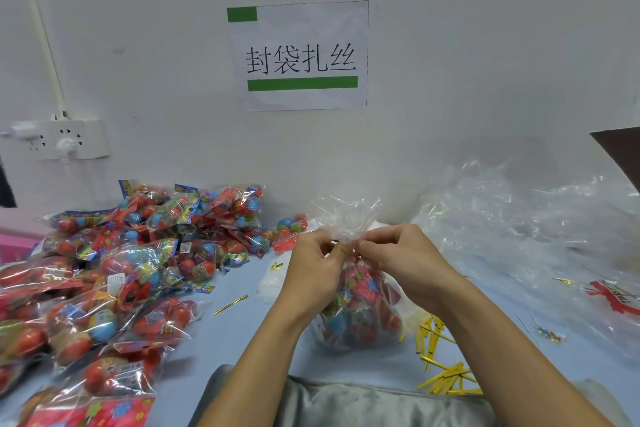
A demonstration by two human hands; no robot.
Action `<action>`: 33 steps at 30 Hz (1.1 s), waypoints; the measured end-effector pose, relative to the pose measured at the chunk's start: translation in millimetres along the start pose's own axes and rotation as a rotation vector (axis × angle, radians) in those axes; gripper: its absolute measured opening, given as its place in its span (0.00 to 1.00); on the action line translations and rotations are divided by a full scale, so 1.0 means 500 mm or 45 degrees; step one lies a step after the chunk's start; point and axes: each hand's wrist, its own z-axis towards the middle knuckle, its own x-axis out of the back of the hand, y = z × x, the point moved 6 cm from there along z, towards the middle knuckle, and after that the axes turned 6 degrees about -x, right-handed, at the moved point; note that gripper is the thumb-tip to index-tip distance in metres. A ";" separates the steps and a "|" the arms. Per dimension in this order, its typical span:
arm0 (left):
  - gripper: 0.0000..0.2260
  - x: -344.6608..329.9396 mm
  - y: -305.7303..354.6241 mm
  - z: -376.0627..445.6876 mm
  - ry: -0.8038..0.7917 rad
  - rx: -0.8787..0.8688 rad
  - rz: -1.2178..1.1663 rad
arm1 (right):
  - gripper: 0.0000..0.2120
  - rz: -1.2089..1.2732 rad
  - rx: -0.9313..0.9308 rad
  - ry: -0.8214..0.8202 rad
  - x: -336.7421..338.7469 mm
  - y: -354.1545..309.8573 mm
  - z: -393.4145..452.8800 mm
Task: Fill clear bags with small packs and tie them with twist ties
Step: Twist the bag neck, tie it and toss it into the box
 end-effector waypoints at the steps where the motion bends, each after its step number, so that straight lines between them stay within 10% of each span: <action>1: 0.12 0.002 -0.001 0.001 0.014 0.002 0.006 | 0.06 -0.012 -0.001 0.001 0.001 0.000 0.000; 33: 0.09 0.009 -0.038 0.004 0.137 0.196 -0.397 | 0.03 -0.179 0.072 -0.069 0.005 -0.013 -0.015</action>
